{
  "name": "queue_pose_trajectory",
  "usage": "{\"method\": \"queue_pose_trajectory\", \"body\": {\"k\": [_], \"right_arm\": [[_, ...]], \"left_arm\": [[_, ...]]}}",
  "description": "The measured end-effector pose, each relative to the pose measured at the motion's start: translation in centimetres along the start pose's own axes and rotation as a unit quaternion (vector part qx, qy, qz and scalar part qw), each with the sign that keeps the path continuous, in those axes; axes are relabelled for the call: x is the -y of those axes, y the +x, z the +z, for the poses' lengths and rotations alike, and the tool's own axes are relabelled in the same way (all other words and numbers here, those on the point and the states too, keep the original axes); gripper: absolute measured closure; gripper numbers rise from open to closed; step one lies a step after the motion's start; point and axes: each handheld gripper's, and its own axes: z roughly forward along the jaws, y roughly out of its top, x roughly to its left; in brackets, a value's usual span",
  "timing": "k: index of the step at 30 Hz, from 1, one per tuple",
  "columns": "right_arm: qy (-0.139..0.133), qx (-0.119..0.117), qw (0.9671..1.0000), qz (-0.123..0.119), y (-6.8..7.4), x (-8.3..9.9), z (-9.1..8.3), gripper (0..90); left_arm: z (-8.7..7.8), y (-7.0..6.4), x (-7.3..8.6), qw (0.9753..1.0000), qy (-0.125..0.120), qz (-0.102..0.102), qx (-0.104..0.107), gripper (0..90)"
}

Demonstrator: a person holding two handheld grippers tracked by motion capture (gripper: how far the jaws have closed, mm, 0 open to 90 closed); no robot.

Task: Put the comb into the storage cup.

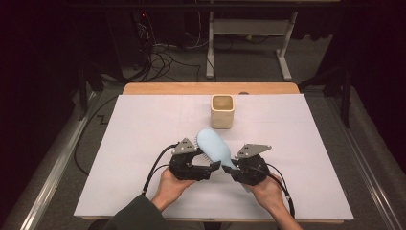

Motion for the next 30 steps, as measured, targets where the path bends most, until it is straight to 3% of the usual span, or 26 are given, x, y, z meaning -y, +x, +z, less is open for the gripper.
{"method": "queue_pose_trajectory", "body": {"k": [4, 21, 30], "right_arm": [[-0.002, -0.001, 0.9999, -0.011, 0.4, -0.1, 0.1, 70.1], [-0.013, -0.002, 0.9999, -0.009, 0.7, -0.2, 0.4, 70.1], [-0.026, 0.000, 0.9995, -0.019, 0.8, -0.4, 0.5, 70.1]], "left_arm": [[0.3, 0.0, -0.1, 1.0000, 0.005, -0.003, 0.002, 19.4], [0.8, 0.0, -0.8, 0.9999, 0.001, -0.017, 0.000, 18.5], [0.9, -0.1, -1.1, 0.9998, 0.002, -0.021, -0.004, 20.4]]}}
